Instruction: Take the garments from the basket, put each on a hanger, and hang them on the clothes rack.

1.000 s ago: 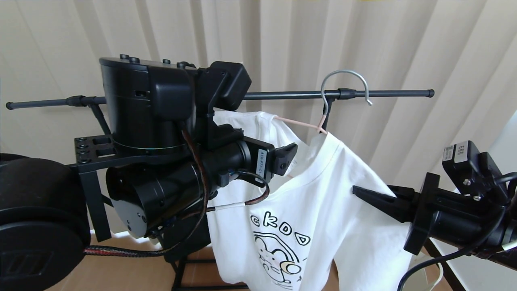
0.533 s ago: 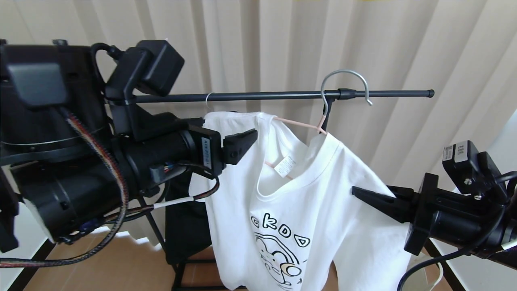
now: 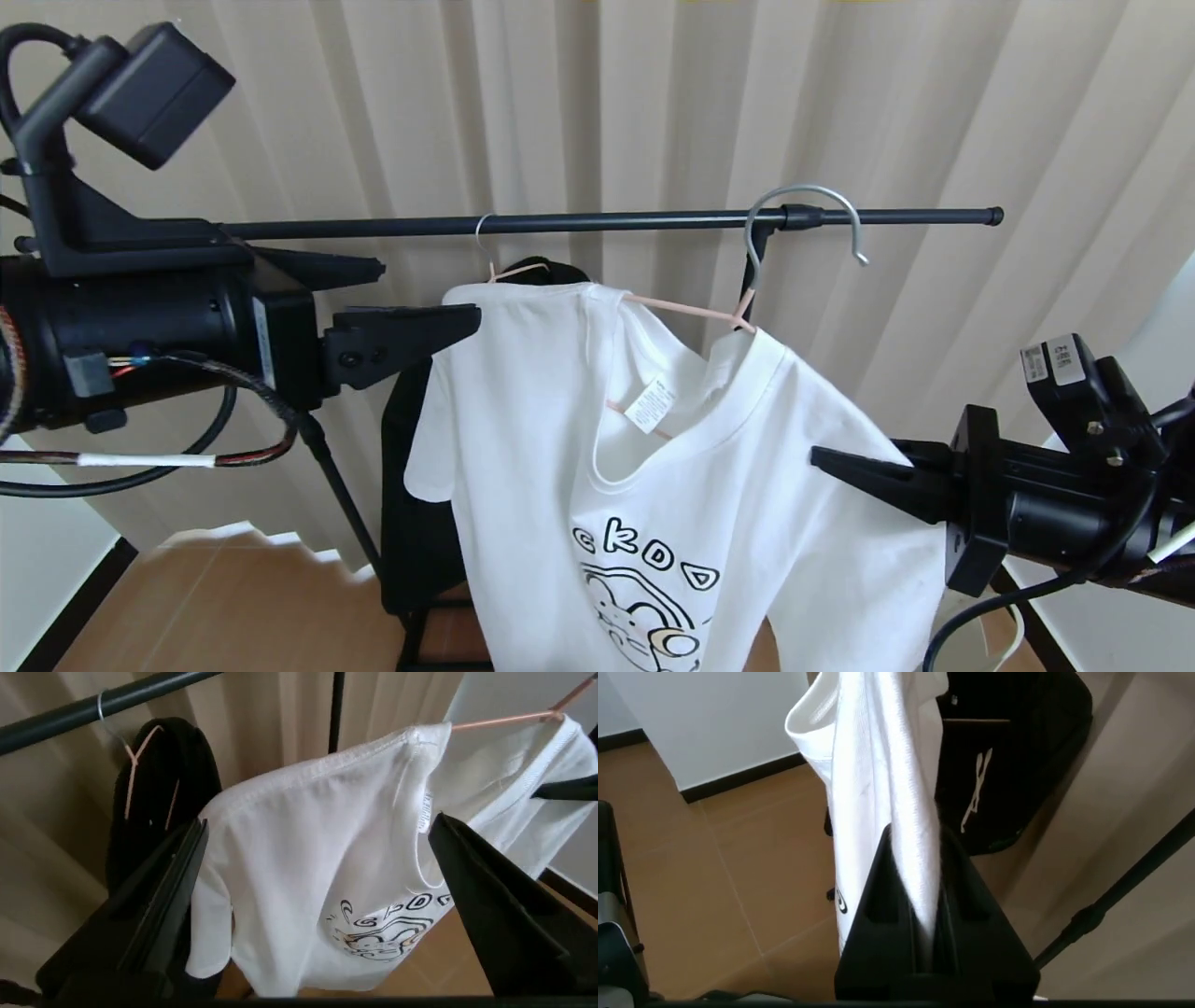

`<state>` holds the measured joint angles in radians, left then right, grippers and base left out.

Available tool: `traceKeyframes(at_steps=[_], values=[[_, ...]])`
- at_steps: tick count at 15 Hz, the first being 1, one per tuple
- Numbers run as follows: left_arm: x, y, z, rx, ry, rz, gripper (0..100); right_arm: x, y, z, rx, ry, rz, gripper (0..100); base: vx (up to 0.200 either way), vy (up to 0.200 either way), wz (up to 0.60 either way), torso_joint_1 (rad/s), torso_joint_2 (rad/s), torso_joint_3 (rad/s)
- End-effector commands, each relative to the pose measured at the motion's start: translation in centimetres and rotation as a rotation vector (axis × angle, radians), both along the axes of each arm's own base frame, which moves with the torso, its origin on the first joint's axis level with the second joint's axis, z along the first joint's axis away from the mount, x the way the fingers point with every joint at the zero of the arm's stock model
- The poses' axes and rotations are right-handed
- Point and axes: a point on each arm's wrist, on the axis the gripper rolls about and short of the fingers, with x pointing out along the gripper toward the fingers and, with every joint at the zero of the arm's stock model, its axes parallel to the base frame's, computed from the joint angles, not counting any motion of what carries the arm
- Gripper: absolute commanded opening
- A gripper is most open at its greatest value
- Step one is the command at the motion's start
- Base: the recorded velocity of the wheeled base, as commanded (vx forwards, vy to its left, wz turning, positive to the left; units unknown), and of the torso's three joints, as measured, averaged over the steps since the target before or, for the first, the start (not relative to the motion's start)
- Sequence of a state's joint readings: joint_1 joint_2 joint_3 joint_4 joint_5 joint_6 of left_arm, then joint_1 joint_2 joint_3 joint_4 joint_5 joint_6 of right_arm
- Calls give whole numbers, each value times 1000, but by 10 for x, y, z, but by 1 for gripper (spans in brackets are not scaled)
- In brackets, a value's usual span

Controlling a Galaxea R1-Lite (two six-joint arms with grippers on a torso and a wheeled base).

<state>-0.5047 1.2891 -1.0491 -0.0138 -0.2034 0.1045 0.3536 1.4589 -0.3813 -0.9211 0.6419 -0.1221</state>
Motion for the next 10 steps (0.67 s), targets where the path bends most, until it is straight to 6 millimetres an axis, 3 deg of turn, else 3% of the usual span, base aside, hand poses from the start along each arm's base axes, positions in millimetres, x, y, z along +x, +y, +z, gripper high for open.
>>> traceKeyframes(at_steps=[1,5,10], values=[[-1,9,19,8,11,-64,100,3,-1,-10,-7,31,15,0,0,0,0,0,0,0],[24,1,4,107,94,-215,100,0,-1,-15,4,43,87,0,0,0,0,0,0,0],[40,-9,-14,163,82,-406,100,-7,-2,-20,9,67,158,0,0,0,0,0,0,0]])
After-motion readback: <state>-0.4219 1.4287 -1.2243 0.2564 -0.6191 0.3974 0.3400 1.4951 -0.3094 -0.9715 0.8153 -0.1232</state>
